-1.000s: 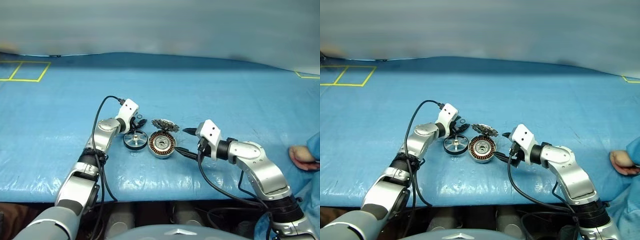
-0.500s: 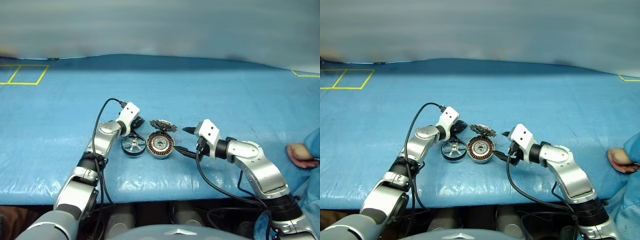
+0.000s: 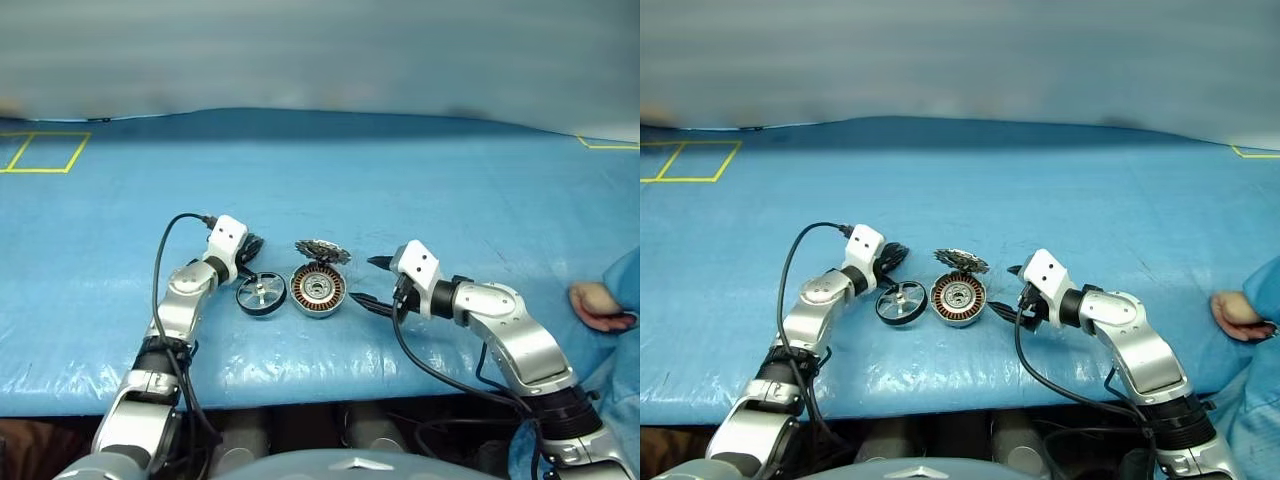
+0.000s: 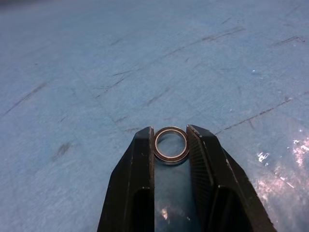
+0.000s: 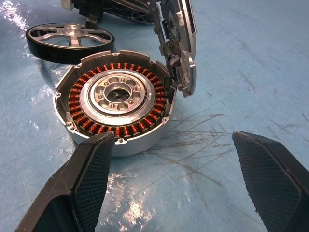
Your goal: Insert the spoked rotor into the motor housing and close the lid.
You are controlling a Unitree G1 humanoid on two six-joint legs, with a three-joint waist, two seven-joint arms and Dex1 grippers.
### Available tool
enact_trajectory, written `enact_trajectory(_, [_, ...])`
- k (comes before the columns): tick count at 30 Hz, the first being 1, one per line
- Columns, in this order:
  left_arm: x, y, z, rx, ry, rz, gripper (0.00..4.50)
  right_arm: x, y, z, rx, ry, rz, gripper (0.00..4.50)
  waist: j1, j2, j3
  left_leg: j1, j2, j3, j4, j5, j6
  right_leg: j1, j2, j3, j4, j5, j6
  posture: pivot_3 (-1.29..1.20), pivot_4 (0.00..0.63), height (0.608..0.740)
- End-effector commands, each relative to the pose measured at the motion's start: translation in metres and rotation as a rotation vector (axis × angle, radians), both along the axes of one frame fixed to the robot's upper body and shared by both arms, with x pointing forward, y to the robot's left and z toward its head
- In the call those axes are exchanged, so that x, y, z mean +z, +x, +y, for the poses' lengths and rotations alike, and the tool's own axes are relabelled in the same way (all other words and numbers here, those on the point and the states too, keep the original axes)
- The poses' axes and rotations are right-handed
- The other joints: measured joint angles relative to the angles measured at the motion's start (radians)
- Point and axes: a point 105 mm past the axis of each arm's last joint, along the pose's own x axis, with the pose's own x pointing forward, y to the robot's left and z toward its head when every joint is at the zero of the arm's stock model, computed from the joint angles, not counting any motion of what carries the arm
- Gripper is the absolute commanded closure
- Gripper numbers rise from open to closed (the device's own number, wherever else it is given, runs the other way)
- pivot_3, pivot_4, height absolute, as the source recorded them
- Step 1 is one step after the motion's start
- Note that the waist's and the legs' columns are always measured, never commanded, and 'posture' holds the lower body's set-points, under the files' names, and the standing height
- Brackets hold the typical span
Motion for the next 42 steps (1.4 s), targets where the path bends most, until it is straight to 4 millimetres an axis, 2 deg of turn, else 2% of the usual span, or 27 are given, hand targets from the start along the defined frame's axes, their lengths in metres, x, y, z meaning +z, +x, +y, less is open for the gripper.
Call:
enact_trajectory(1, [0.012, -0.008, 0.009, 0.009, -0.009, -0.052, 3.85, 0.008, 0.002, 0.002, 0.010, 0.011, -0.040, 0.36, 0.000, 0.000, 0.000, 0.000, 0.000, 0.000, 0.000, 0.000, 0.000, 0.000, 0.000, 0.000, 0.000, 0.000, 0.000, 0.00, 0.150, 0.740])
enact_trajectory(4, [0.018, -0.011, 0.014, 0.021, -0.026, -0.084, 3.85, 0.008, 0.002, 0.003, 0.011, 0.011, -0.042, 0.36, 0.001, 0.000, 0.000, 0.000, 0.000, 0.000, 0.000, 0.000, 0.000, 0.000, 0.000, 0.000, 0.000, 0.000, -0.001, 0.00, 0.150, 0.740])
enact_trajectory(12, [0.070, -0.024, 0.033, 0.061, -0.166, -0.291, 3.85, 0.009, 0.006, -0.005, -0.043, 0.076, -0.071, 0.36, 0.003, -0.001, 0.001, -0.001, 0.000, 0.000, 0.000, 0.000, 0.000, -0.001, -0.001, 0.000, -0.001, -0.001, -0.001, 0.00, 0.150, 0.740])
enact_trajectory(16, [0.092, -0.039, 0.017, -0.099, -0.219, -0.344, 3.85, 0.005, 0.005, -0.006, -0.043, 0.090, -0.071, 0.36, 0.004, -0.001, 0.001, -0.001, 0.000, 0.000, 0.000, 0.000, 0.000, -0.001, -0.001, 0.000, -0.001, -0.001, -0.002, 0.00, 0.150, 0.740])
enact_trajectory(18, [0.097, -0.046, 0.009, -0.162, -0.236, -0.337, 3.85, 0.004, 0.004, -0.005, -0.036, 0.085, -0.071, 0.36, 0.004, -0.001, 0.001, -0.001, 0.000, 0.001, 0.000, 0.000, 0.001, -0.001, -0.001, 0.000, -0.001, -0.002, -0.004, 0.00, 0.150, 0.740])
enact_trajectory(20, [0.094, -0.055, -0.002, -0.266, -0.224, -0.280, 3.85, 0.003, 0.003, -0.003, -0.032, 0.101, -0.060, 0.36, 0.004, -0.001, 0.001, -0.001, 0.000, 0.001, 0.000, 0.000, 0.001, -0.001, -0.001, 0.000, -0.001, -0.003, -0.005, 0.00, 0.150, 0.740])
enact_trajectory(25, [0.066, -0.079, -0.029, -0.516, -0.112, -0.077, 3.85, -0.005, -0.018, 0.003, 0.041, 0.133, 0.025, 0.36, 0.002, 0.000, 0.001, 0.000, 0.000, 0.001, -0.001, 0.000, 0.001, 0.000, -0.001, 0.000, -0.001, -0.004, -0.007, 0.00, 0.150, 0.740])
enact_trajectory(30, [0.052, -0.080, -0.039, -0.597, -0.075, -0.006, 3.85, -0.005, -0.024, 0.006, 0.049, 0.149, 0.030, 0.36, 0.000, 0.000, 0.002, 0.000, 0.000, 0.001, 0.000, 0.000, 0.001, -0.001, -0.001, 0.000, -0.001, -0.004, -0.007, 0.00, 0.150, 0.740])
enact_trajectory(34, [0.053, -0.076, -0.049, -0.631, -0.075, -0.016, 3.85, -0.006, -0.027, 0.008, 0.053, 0.157, 0.036, 0.36, 0.000, 0.000, 0.002, 0.000, 0.001, 0.000, 0.000, 0.000, 0.001, -0.001, 0.000, 0.000, -0.001, -0.004, -0.007, 0.00, 0.150, 0.740])
enact_trajectory(38, [0.053, -0.076, -0.070, -0.728, -0.133, 0.019, 3.85, -0.010, -0.031, 0.012, 0.059, 0.166, 0.039, 0.36, 0.006, 0.000, 0.002, -0.001, 0.000, 0.000, -0.001, 0.000, 0.001, -0.001, 0.000, 0.000, -0.001, -0.004, -0.007, 0.00, 0.150, 0.740])
enact_trajectory(42, [0.037, -0.078, -0.080, -0.820, -0.103, 0.109, 3.85, -0.014, -0.032, 0.015, 0.034, 0.169, 0.019, 0.36, 0.008, 0.000, 0.002, -0.001, 0.000, 0.002, 0.000, -0.001, 0.001, -0.001, 0.000, 0.000, -0.001, -0.004, -0.007, 0.00, 0.150, 0.740])
